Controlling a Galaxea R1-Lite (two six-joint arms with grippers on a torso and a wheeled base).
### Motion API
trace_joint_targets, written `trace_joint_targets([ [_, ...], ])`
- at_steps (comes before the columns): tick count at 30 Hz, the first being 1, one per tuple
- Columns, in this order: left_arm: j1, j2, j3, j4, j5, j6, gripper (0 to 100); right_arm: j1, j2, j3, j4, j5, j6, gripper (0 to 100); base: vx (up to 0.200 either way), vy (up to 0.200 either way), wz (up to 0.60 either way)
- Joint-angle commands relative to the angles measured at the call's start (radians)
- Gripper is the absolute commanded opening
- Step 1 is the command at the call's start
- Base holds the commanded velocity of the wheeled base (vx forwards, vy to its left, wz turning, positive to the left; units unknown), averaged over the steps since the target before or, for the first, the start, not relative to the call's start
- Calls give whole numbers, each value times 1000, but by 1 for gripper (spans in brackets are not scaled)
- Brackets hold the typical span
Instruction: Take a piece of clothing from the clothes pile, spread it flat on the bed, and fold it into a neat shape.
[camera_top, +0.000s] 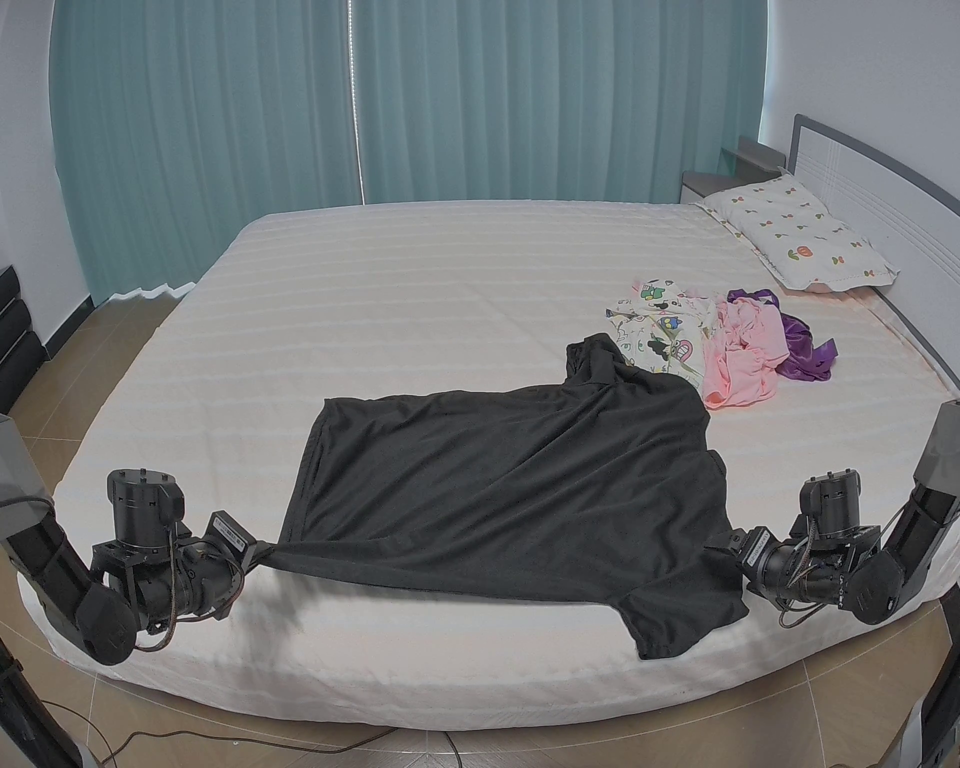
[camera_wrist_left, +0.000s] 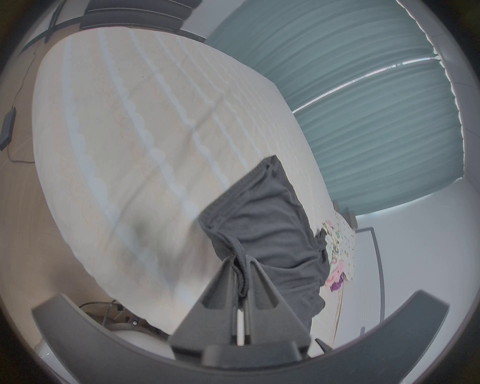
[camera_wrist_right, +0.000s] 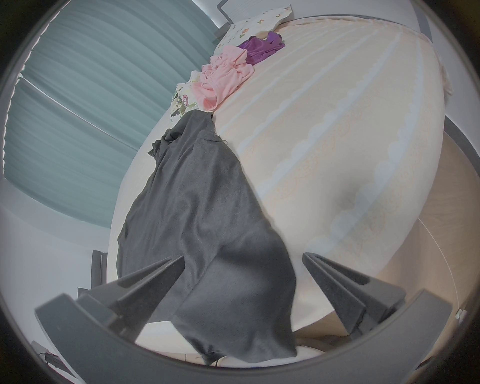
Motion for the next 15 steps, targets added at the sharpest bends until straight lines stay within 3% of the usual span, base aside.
trace_joint_targets([
  [1,47,17,-23,-3,-6,-2,0,-15,23,-13,-2,4,-2,100,0,0,0],
  [5,61,42,-29,-3,-8,0,0,-7,55,-47,4,3,-2,100,0,0,0],
  [6,63,43,-29,-3,-9,0,0,-7,63,-58,4,4,-2,0,0,0,0],
  [15,63,51,-29,-3,-16,0,0,-7,120,-108,6,6,5,0,0,0,0],
])
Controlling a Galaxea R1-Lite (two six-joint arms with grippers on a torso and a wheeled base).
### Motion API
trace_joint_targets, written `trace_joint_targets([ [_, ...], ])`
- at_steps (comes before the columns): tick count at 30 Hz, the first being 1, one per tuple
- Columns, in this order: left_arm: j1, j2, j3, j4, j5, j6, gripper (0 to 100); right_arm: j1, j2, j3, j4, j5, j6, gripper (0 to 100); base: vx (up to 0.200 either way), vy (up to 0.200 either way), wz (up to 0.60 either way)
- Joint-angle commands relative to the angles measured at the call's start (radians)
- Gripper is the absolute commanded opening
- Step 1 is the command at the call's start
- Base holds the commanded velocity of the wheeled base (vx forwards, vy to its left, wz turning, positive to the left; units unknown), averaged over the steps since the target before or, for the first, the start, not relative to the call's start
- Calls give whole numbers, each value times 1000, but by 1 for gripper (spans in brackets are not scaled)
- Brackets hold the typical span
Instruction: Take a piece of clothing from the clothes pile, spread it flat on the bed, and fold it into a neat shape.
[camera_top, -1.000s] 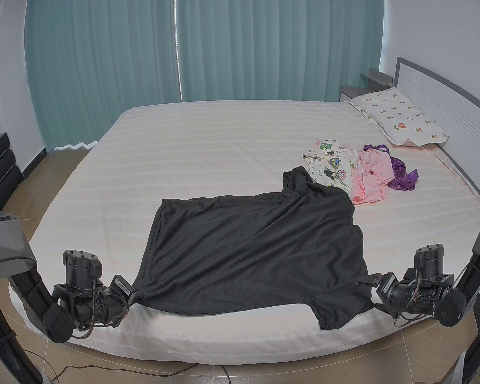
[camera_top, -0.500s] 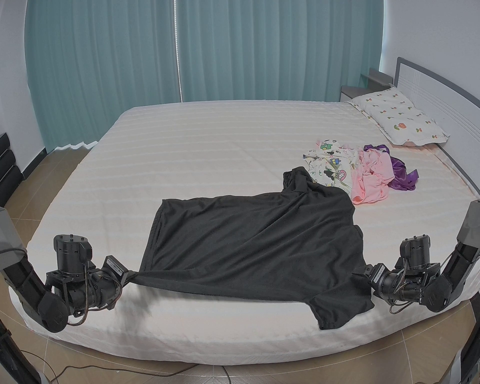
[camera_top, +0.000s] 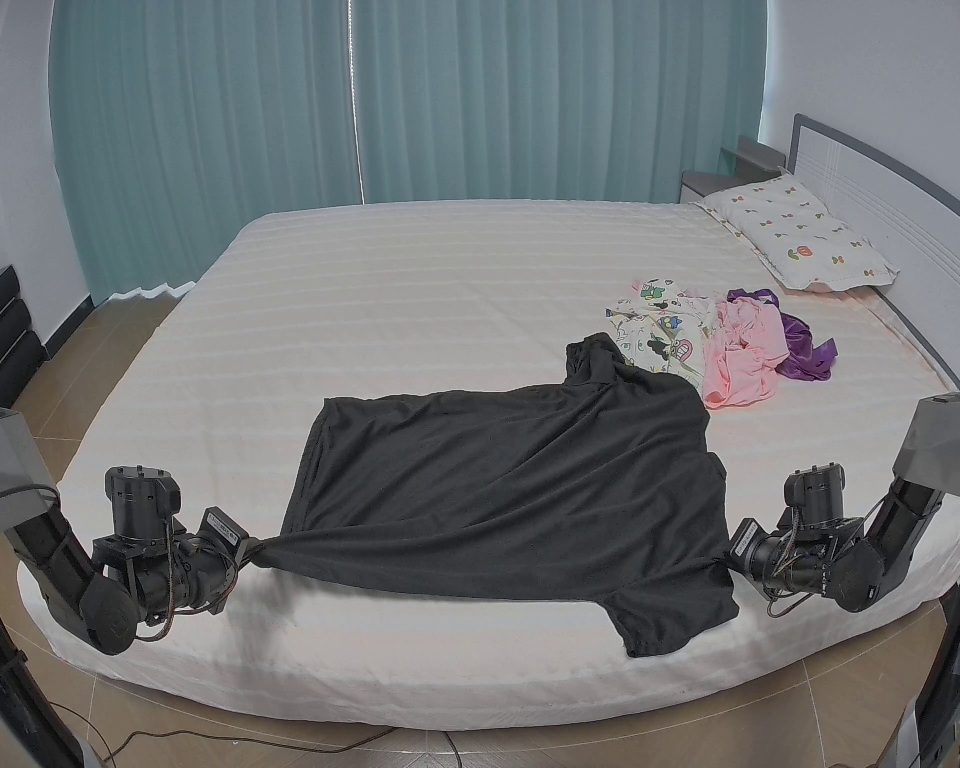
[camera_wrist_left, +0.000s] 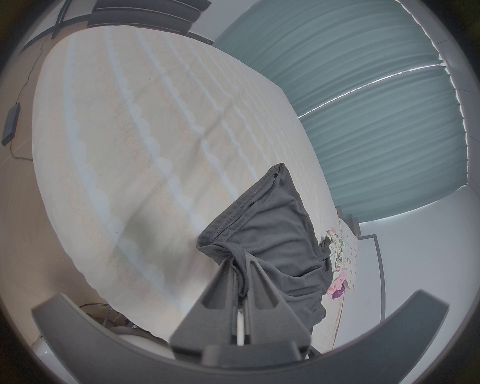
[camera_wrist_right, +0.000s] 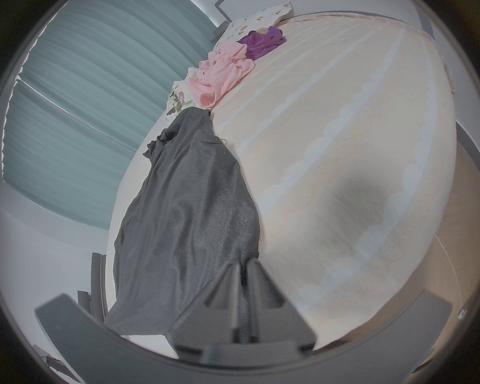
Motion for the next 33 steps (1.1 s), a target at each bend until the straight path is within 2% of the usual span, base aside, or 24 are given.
trace_joint_targets([
  [1,1,8,-1,-1,0,0,0,2,36,-22,-4,1,1,0,0,0,0],
  [13,-1,31,-2,-1,0,3,0,-15,36,-169,-47,1,4,0,0,0,0],
  [19,2,77,-15,-2,0,1,0,-1,90,-289,-36,1,1,0,0,0,0],
  [26,1,82,-16,-2,-1,1,0,-9,159,-330,-41,0,-2,0,0,0,0],
  [27,1,82,-15,-2,-3,1,0,-9,168,-330,-50,1,-2,100,0,0,0],
  [33,1,82,-15,-2,-15,1,0,-21,135,-302,-47,0,-5,100,0,0,0],
])
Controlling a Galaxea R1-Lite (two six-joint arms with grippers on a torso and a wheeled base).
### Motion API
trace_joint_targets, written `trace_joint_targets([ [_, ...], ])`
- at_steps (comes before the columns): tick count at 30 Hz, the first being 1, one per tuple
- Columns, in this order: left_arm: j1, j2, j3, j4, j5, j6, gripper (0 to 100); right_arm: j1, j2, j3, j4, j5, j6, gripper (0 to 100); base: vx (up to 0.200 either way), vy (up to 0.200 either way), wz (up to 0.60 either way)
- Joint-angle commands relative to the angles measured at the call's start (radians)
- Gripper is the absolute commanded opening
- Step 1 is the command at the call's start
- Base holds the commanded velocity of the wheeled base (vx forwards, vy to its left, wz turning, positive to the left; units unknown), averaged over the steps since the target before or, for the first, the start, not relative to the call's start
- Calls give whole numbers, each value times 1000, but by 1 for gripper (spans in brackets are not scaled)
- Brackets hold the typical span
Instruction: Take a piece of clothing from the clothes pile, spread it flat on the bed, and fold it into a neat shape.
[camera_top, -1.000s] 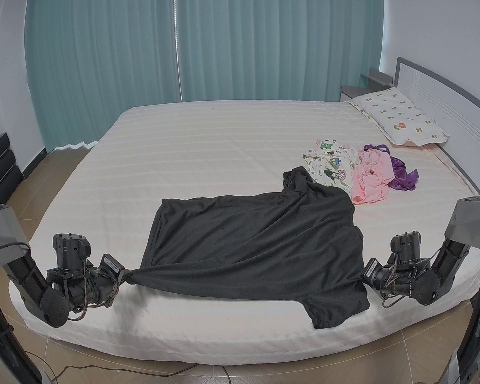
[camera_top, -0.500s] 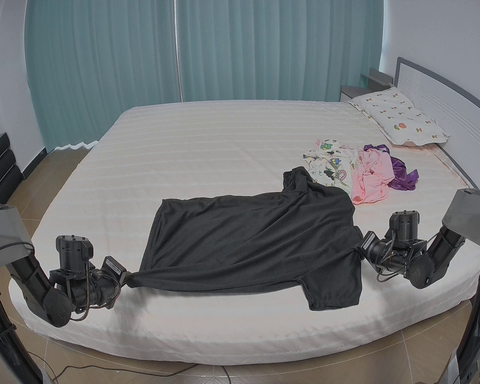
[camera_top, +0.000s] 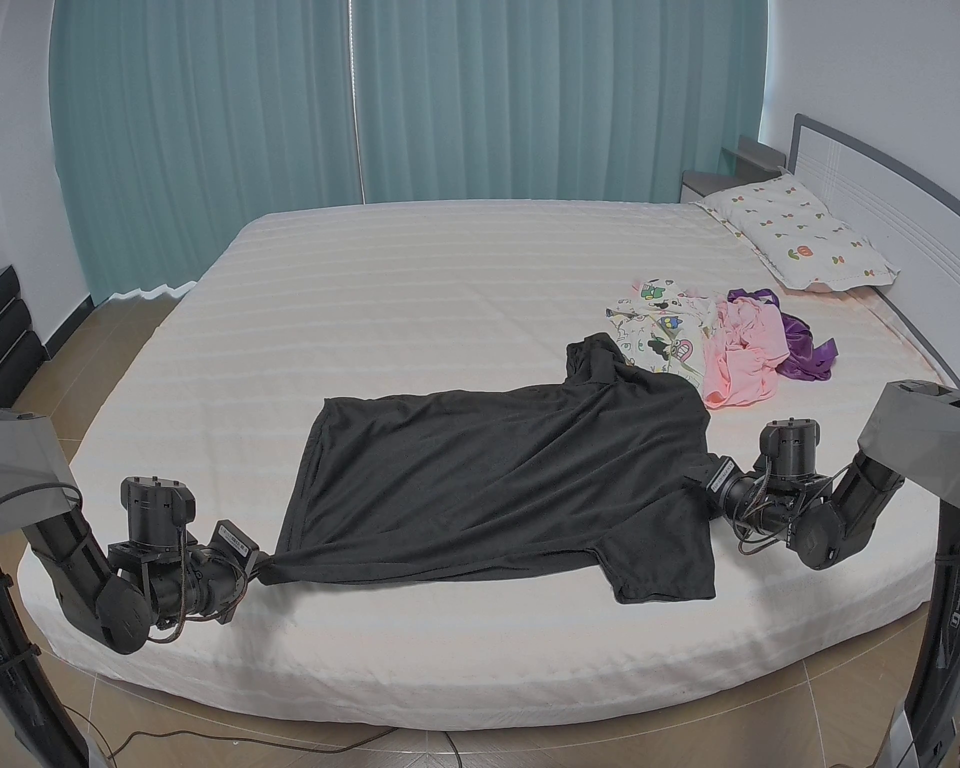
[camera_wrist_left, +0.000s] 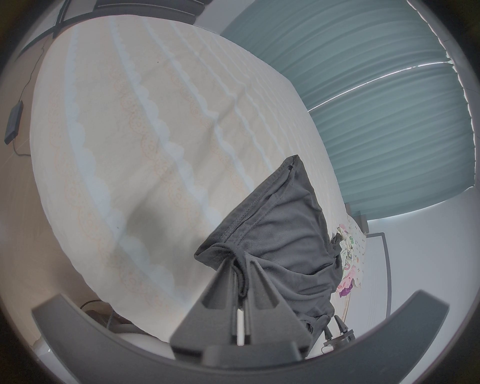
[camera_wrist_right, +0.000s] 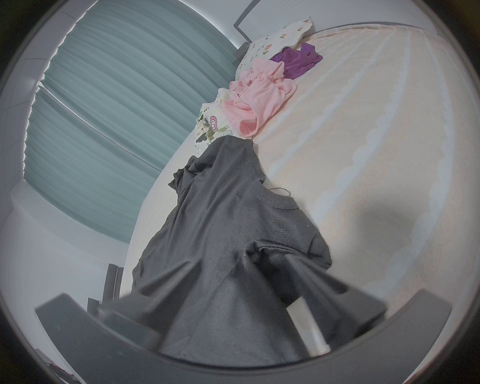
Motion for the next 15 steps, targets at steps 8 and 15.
trace_joint_targets([
  [8,0,5,0,0,-1,-1,0,-92,-204,220,10,184,-4,100,0,0,0],
  [15,0,5,0,0,-12,-2,0,-79,-236,378,-1,209,-94,100,0,0,0],
])
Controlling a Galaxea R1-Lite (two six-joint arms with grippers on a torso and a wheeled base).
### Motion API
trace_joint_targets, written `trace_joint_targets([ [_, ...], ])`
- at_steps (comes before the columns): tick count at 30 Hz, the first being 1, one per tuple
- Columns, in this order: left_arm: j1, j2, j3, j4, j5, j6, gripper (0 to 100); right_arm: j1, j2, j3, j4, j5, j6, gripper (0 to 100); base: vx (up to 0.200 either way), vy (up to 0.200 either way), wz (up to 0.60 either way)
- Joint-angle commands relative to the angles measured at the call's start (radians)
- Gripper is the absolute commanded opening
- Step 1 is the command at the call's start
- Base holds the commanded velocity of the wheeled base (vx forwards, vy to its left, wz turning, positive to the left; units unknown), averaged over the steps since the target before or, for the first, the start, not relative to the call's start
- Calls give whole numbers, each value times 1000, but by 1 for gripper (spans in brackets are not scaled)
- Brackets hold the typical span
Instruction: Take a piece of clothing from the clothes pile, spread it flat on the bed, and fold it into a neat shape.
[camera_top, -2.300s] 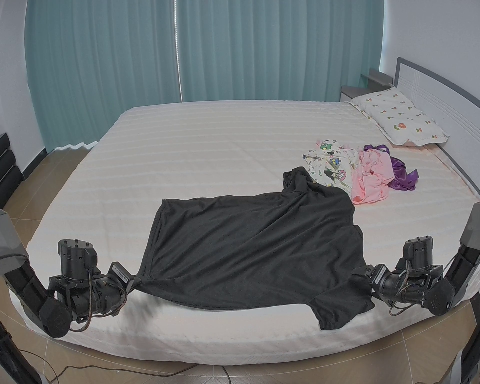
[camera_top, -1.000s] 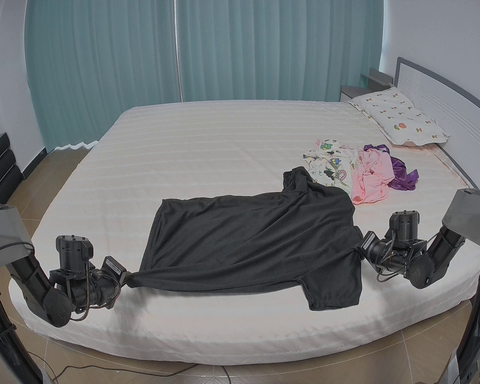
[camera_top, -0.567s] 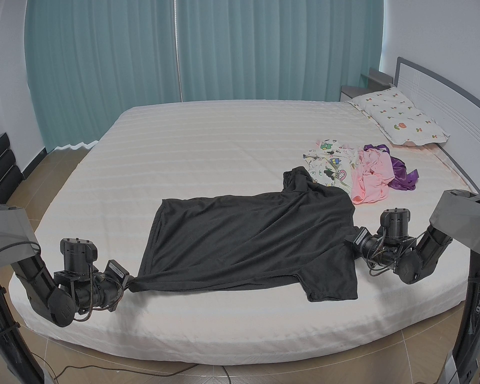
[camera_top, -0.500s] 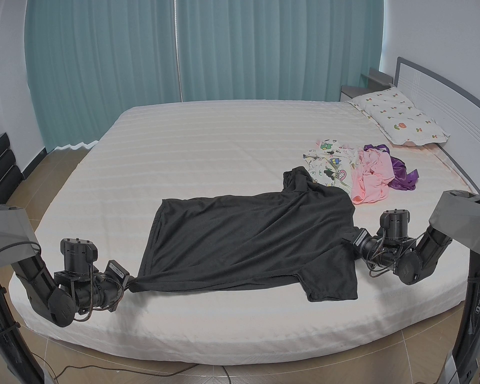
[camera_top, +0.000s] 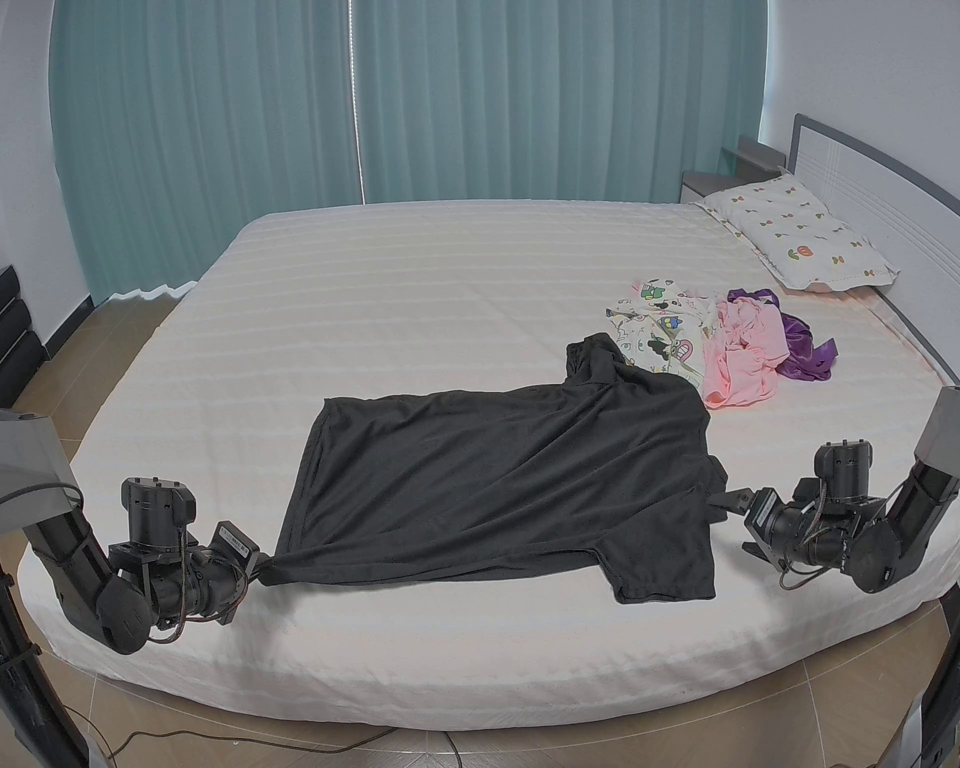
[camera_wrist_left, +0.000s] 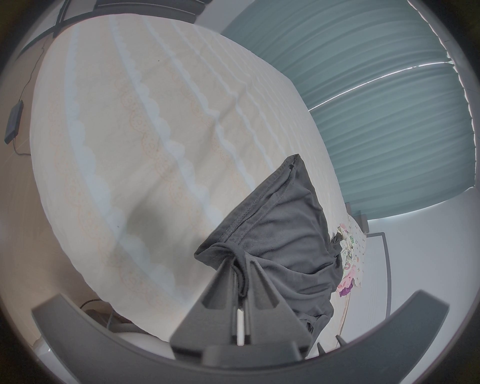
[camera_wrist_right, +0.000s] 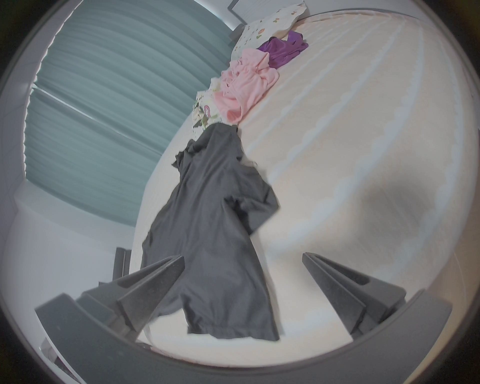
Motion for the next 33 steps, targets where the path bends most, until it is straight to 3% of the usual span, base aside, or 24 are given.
trace_joint_targets([
  [1,1,1,0,0,-11,-1,0,17,-53,112,-9,20,-54,100,0,0,0],
  [12,-1,1,0,0,-11,0,0,104,54,82,-10,11,-48,100,0,0,0],
  [20,-2,1,2,0,-11,0,0,124,69,57,-13,10,-37,100,0,0,0],
  [21,-2,1,2,0,-11,0,0,132,66,55,-12,10,-31,0,0,0,0],
  [28,-4,1,3,0,-11,0,0,132,60,74,-10,7,-28,0,0,0,0],
  [33,-7,-6,19,0,-14,0,0,60,-16,163,7,1,-34,0,0,0,0],
])
